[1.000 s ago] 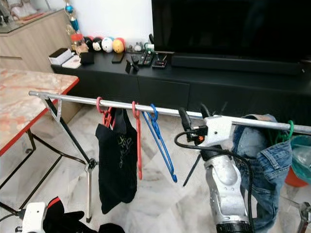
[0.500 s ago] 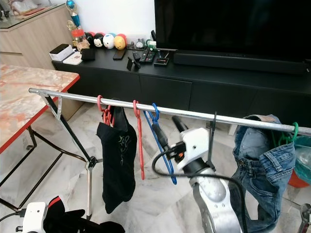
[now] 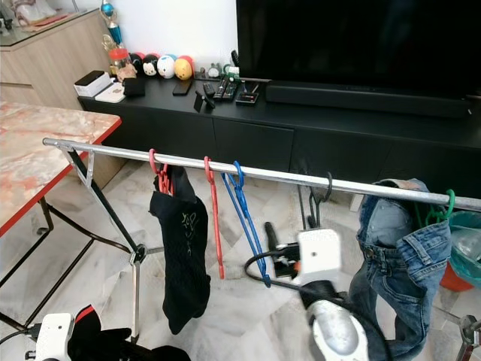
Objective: Hang hanger
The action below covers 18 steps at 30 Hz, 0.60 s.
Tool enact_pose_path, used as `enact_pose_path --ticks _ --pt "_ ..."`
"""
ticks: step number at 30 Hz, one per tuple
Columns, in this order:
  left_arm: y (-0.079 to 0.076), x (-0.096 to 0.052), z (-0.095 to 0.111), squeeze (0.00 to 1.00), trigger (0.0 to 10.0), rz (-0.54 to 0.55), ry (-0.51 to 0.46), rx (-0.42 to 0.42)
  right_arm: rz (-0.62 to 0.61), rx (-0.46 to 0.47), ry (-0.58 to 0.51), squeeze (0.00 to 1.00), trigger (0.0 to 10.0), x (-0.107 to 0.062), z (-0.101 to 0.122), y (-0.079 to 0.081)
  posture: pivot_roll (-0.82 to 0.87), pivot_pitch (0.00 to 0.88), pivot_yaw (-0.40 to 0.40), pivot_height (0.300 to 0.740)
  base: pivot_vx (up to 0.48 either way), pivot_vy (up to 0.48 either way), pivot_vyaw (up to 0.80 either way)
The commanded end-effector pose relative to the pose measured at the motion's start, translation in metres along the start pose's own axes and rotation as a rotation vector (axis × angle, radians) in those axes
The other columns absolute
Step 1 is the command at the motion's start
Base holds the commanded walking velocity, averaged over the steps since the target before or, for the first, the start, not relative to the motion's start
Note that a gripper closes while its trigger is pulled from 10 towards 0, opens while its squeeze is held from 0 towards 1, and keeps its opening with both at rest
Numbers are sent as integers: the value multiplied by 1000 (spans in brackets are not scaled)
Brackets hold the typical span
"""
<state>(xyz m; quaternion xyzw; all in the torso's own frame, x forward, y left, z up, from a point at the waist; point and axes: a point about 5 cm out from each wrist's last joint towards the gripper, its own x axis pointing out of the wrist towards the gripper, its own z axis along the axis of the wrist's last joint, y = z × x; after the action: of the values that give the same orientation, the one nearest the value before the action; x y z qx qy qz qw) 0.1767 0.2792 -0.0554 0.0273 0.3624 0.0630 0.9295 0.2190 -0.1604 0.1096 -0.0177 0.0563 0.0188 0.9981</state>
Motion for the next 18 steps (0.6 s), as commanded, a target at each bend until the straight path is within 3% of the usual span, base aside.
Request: enact_pose_path --ticks 1,10,18 --pt "2 0 -1 0 10000 6 19 12 -36 4 48 1000 10000 -3 -3 -5 49 2 82 740 0 0 0" --pt "6 -2 -6 0 10000 15 40 8 -126 30 111 1000 10000 -4 -17 -8 55 0 85 740 0 0 0" --pt "5 -2 -6 0 10000 -3 52 9 -237 5 154 1000 10000 -2 -28 -31 47 0 93 740 0 0 0"
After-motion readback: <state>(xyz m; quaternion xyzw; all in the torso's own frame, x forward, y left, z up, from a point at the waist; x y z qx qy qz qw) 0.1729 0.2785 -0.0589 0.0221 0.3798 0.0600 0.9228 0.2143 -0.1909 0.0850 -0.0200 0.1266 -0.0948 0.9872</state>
